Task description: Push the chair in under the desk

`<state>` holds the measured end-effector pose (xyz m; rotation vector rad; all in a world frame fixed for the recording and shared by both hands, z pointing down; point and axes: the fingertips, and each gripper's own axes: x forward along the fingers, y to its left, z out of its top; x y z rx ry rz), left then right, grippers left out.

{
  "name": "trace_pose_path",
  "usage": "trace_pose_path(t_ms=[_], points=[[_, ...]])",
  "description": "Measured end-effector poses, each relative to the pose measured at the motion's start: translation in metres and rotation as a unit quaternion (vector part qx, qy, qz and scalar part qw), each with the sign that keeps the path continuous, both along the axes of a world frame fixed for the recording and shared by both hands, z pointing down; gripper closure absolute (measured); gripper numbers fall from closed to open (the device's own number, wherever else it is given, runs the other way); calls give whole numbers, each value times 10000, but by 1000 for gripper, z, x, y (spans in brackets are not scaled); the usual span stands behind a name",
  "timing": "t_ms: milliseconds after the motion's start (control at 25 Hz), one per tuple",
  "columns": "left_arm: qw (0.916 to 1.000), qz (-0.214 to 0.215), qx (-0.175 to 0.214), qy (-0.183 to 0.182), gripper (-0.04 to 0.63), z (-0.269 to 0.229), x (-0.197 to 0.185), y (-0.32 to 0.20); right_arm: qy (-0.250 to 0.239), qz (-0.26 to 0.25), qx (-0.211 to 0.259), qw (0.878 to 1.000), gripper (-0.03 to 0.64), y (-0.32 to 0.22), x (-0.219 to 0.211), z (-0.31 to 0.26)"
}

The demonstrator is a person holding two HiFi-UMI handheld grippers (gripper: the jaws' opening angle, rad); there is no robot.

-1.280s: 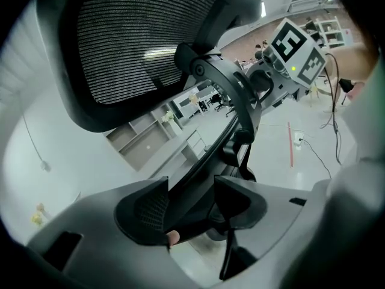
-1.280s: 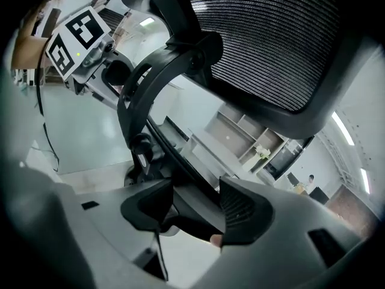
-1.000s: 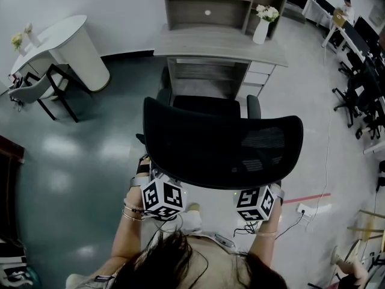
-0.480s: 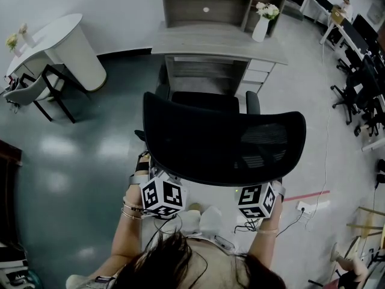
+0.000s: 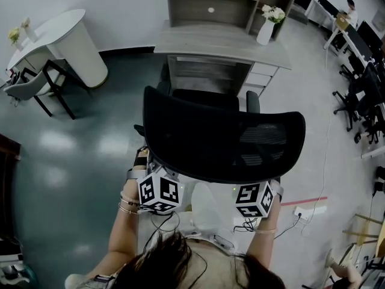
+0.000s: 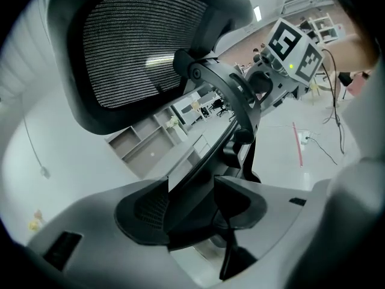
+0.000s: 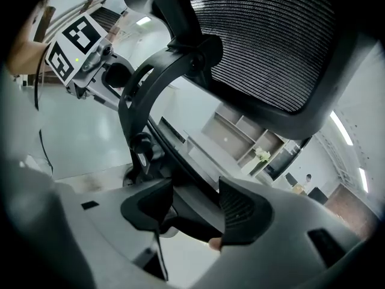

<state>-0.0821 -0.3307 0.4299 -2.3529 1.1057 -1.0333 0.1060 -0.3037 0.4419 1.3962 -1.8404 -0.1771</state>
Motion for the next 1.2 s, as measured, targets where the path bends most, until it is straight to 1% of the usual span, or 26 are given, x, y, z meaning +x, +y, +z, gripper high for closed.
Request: trace_pose_path(t_ms=[160,320,640,1200], points=[[9999,-42,76,149,360,1,1,-9,3,-32,35,10000,380,-9,1,0],[9999,-90,106,81,360,2,1,-18,2,-59,45,10000,381,-17,1,0],[9997,-161,127,158,360,-1,-1,-37,10,-117,55,9999,382,-36,-1,-1],[9995,-221,160,178,360,-1,3,-63,8,-199,63,9998,382,-65,2,-2]])
